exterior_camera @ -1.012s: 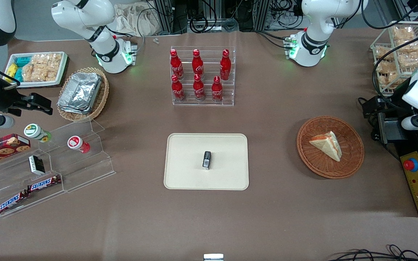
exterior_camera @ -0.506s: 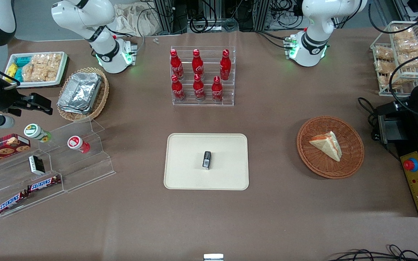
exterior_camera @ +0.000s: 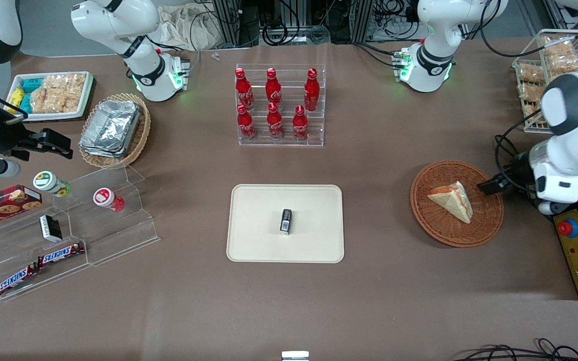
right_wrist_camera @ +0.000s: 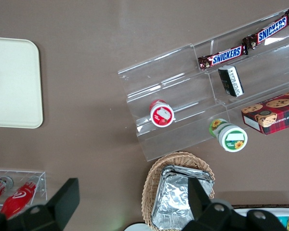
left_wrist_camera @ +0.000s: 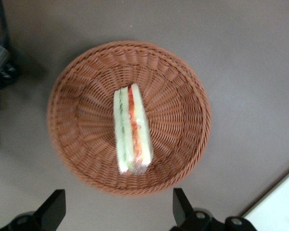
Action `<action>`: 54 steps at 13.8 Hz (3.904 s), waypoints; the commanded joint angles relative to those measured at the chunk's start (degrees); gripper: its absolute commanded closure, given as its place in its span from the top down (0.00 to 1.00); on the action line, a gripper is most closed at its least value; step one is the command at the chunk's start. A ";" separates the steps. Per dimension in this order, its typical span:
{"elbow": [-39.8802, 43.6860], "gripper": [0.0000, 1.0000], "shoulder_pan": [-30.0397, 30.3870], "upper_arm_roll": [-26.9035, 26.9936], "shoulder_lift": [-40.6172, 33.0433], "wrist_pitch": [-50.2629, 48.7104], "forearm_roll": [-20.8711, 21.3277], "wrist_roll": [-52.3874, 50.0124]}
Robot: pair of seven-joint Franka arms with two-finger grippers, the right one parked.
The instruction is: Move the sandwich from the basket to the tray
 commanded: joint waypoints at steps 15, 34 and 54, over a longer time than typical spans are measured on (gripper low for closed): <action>-1.66 0.00 -1.44 -0.87 4.63 2.87 1.16 -6.34; 17.08 0.00 -11.63 -28.47 34.57 19.33 23.22 -3.50; 28.34 1.00 9.52 -29.00 4.20 -26.98 7.69 20.55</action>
